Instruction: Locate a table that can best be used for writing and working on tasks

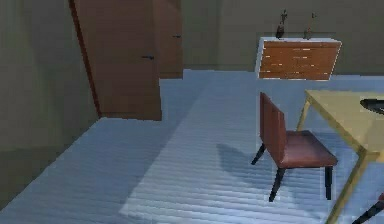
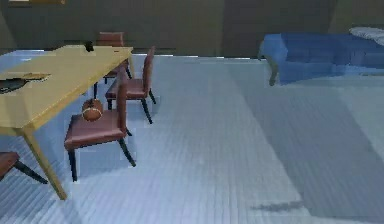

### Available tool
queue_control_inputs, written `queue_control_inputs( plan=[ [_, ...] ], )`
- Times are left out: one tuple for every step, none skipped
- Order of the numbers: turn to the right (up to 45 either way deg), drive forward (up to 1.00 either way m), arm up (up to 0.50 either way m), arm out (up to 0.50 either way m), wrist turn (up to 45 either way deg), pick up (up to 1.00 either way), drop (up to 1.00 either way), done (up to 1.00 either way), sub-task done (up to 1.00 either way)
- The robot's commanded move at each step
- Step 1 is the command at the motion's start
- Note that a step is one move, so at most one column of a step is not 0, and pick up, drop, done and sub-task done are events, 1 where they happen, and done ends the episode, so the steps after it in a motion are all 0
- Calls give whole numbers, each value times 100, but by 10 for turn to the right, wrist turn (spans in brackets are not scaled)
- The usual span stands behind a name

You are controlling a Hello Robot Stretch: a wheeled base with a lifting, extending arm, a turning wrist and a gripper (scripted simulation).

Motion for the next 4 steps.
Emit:
queue_control_inputs(
  plan=[
    [0,100,0,0,0,0,0,0,0],
    [60,0,0,0,0,0,0,0,0],
    [30,0,0,0,0,0,0,0,0],
    [0,100,0,0,0,0,0,0,0]
  ],
)
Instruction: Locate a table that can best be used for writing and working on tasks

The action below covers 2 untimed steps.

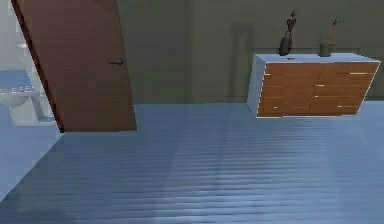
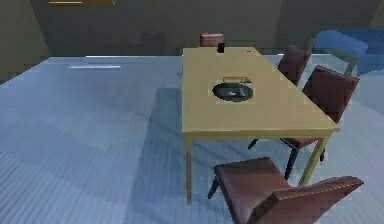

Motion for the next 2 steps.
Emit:
queue_control_inputs(
  plan=[
    [0,35,0,0,0,0,0,0,0],
    [-30,0,0,0,0,0,0,0,0]
  ],
)
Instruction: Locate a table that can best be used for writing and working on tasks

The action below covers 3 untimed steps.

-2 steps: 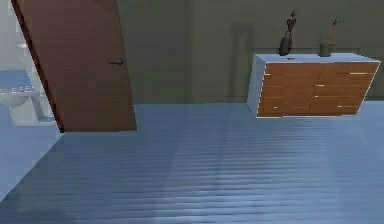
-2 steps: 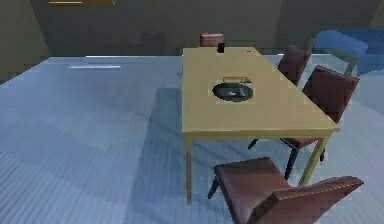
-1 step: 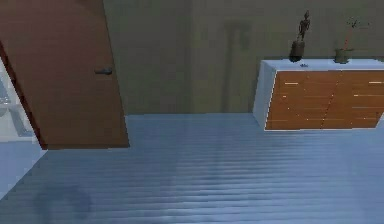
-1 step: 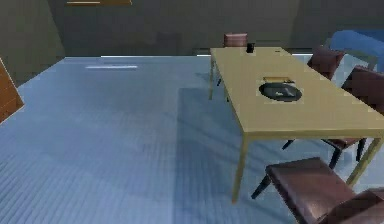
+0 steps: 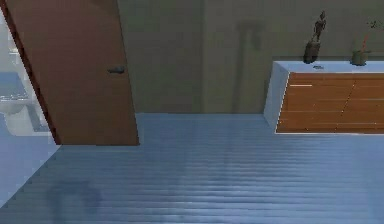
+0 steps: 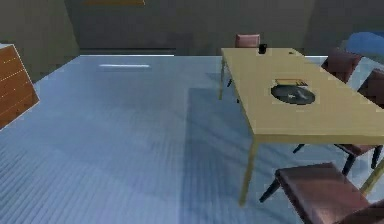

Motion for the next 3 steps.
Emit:
queue_control_inputs(
  plan=[
    [0,15,0,0,0,0,0,0,0],
    [-300,0,0,0,0,0,0,0,0],
    [0,80,0,0,0,0,0,0,0]
  ],
)
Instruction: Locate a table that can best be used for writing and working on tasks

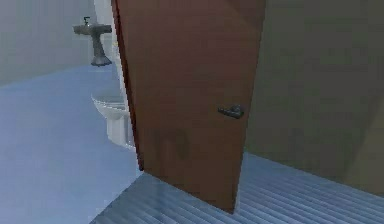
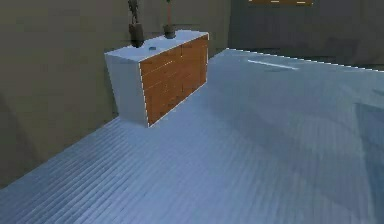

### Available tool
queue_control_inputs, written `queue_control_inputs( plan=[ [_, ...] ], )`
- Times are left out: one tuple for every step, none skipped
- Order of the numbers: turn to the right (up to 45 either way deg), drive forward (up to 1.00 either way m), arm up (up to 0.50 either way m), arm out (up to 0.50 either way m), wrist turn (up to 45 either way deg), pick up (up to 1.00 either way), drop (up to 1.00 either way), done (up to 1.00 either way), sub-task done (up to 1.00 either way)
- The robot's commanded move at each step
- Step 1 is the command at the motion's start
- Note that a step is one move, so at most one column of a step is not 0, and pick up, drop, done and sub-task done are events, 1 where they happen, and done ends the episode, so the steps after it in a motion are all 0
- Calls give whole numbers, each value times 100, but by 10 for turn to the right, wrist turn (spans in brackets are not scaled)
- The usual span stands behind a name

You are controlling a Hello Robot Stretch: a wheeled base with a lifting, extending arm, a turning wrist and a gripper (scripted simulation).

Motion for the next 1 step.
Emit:
queue_control_inputs(
  plan=[
    [-450,0,0,0,0,0,0,0,0]
  ],
)
